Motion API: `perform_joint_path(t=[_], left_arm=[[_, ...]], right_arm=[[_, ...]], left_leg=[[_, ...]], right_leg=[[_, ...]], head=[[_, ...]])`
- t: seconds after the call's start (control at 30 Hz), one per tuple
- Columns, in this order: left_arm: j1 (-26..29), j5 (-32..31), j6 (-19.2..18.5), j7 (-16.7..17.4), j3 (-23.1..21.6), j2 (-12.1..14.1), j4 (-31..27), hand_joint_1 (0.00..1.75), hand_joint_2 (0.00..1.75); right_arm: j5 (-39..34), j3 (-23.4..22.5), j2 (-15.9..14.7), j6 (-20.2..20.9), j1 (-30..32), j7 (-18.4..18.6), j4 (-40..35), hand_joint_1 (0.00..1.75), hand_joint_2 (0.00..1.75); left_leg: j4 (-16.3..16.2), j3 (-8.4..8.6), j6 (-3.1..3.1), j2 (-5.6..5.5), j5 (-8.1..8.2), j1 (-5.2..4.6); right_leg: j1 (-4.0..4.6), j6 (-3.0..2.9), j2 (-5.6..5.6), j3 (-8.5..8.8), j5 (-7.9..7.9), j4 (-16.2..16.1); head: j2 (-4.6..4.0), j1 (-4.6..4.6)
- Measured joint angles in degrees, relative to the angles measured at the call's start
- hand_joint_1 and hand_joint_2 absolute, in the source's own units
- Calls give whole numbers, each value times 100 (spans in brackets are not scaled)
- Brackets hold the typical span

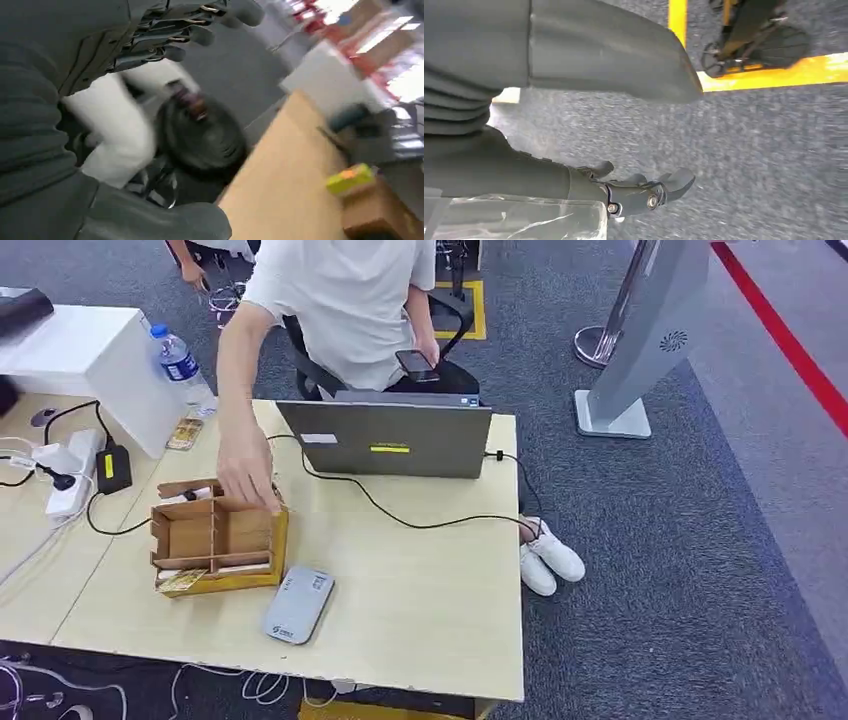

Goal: Pass the card to the sensor for recognition and then transmit it.

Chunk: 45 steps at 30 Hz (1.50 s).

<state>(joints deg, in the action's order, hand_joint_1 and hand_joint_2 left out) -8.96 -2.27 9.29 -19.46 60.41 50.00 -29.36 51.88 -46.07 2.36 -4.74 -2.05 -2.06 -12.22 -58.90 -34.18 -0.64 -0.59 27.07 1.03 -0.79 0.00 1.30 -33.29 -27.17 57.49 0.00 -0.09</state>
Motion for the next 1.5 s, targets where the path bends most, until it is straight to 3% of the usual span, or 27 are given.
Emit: perform_joint_path(t=[0.03, 0.07, 0.23, 0.3, 0.37, 0.4, 0.43, 0.47, 0.63, 0.77, 0.9, 1.1, 1.23, 1.43, 1.47, 1.5], left_arm=[[114, 441, -50, 148, 417, -158, 208, 0, 175], [213, 766, -86, 259, 746, -297, 349, 0, 175], [553, 1281, -107, 658, 1846, -1316, 903, 0, 175], [597, 1283, -90, 709, 2059, -1764, 1046, 0, 175], [614, 1281, -81, 711, 2175, -2029, 1138, 0, 175], [619, 1279, -70, 728, 2218, -2122, 1194, 0, 0], [620, 1237, -20, 779, 2256, -2177, 1212, 0, 0], [626, 1100, 78, 944, 2269, -2250, 1225, 0, 175], [641, 299, 231, 1824, 2194, -2898, 1339, 0, 175], [653, -690, 21, 2272, 1678, -3497, 1474, 0, 175], [666, -1549, -234, 2236, 904, -3919, 1513, 0, 175], [678, -2020, -306, 2151, 194, -4288, 1533, 0, 175], [766, -1967, -300, 2127, -581, -4480, 1533, 0, 175], [791, -1926, -306, 2123, -727, -4504, 1533, 0, 175], [793, -1926, -306, 2123, -729, -4504, 1533, 0, 0], [794, -1925, -306, 2123, -729, -4504, 1533, 0, 0]], right_arm=[[31, -4, -15, 15, 2, -2, 0, 0, 0], [46, -7, -29, 42, 5, -2, 2, 0, 175], [217, -11, -101, 129, 12, 59, 2, 0, 175], [245, -11, -120, 140, 10, 66, 2, 0, 175], [250, -11, -138, 142, 10, 68, 2, 0, 175], [252, -11, -149, 142, 9, 70, 2, 0, 175], [265, -11, -153, 142, 9, 68, 2, 0, 175], [285, -11, -162, 144, 9, 68, 2, 0, 175], [532, -4, -171, 206, 8, 15, 2, 0, 175], [731, 42, -188, 291, 7, -50, 2, 0, 175], [991, 142, -195, 293, 14, 26, 4, 0, 175], [1146, 332, -195, 308, 38, 216, 15, 0, 175], [707, 710, -195, 346, 126, 249, -2, 0, 175], [594, 787, -195, 354, 154, 251, -7, 0, 175], [574, 799, -195, 354, 156, 251, -9, 0, 0], [573, 800, -195, 354, 158, 251, -9, 0, 0]], left_leg=[[0, 7, 4, 0, 3, -4], [0, 14, 7, 0, 4, -9], [-2, 16, 19, -11, 10, -19], [-2, 21, 31, -12, 7, -30], [-5, 19, 35, -13, 6, -23], [-9, 19, 36, -13, 7, -18], [-10, 19, 37, -13, 7, -22], [-10, 22, 41, -14, 9, -29], [-10, 30, 45, -13, 11, -38], [-16, 29, 51, -13, 14, -40], [-18, 30, 55, -12, 17, -40], [-18, 33, 55, -11, 17, -39], [-18, 32, 55, -11, 18, -37], [-18, 31, 55, -11, 18, -38], [-18, 31, 55, -11, 18, -38], [-18, 31, 55, -11, 18, -38]], right_leg=[[-3, 1, 0, 8, -1, 0], [-9, 4, 0, 9, -3, 0], [-16, 13, -15, 24, -5, -13], [-28, 26, -20, 30, -6, -13], [-27, 27, -22, 33, -5, -13], [-22, 27, -22, 36, -3, -14], [-22, 30, -23, 36, -2, -14], [-25, 30, -24, 36, -2, -14], [-34, 32, -23, 39, -2, -14], [-37, 45, -24, 42, 0, -15], [-36, 45, -23, 42, 0, -15], [-35, 45, -23, 42, -1, -15], [-33, 45, -23, 42, -2, -15], [-33, 45, -23, 41, -2, -15], [-33, 45, -23, 41, -2, -15], [-33, 45, -23, 41, -2, -15]], head=[[0, -7], [0, -2], [0, 9], [0, -6], [0, 0], [0, 4], [0, 13], [0, 11], [0, 2], [0, 9], [0, 7], [0, 5], [0, 9], [0, 4], [0, 4], [0, 4]])
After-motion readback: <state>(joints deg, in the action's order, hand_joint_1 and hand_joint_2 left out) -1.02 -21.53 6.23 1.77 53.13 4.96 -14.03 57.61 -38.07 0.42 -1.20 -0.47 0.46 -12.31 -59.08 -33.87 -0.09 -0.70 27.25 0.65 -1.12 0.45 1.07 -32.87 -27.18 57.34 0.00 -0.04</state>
